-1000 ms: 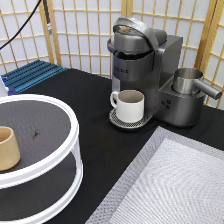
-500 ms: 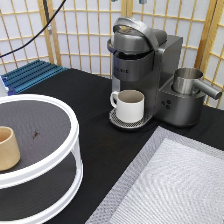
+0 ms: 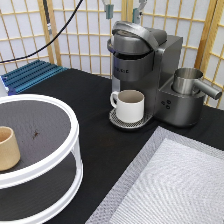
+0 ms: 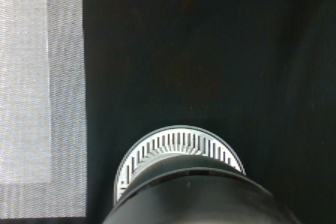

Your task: Make coffee

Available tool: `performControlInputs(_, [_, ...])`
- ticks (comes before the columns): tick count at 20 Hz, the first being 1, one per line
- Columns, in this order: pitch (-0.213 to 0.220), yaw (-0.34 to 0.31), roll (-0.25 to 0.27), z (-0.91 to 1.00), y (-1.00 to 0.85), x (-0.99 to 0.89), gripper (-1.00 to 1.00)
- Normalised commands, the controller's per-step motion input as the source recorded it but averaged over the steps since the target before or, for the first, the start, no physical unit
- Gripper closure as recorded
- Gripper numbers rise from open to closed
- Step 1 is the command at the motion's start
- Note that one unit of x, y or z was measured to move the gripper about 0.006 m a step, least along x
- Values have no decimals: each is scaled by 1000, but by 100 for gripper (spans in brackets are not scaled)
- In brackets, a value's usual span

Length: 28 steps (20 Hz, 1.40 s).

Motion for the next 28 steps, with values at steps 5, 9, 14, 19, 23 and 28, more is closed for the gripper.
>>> performControlInputs(5, [-58,4,-3,183,-67,73,-100])
performControlInputs(9, [-103,63,-3,631,277,6,-100])
performControlInputs(14, [-107,92,9,303,-49,9,-100])
performControlInputs(19, [-60,81,9,-156,-303,0,-100])
performControlInputs(23, [-30,56,0,-248,-283,6,-100])
performControlInputs(28, [-10,32,0,-271,-263,88,-100])
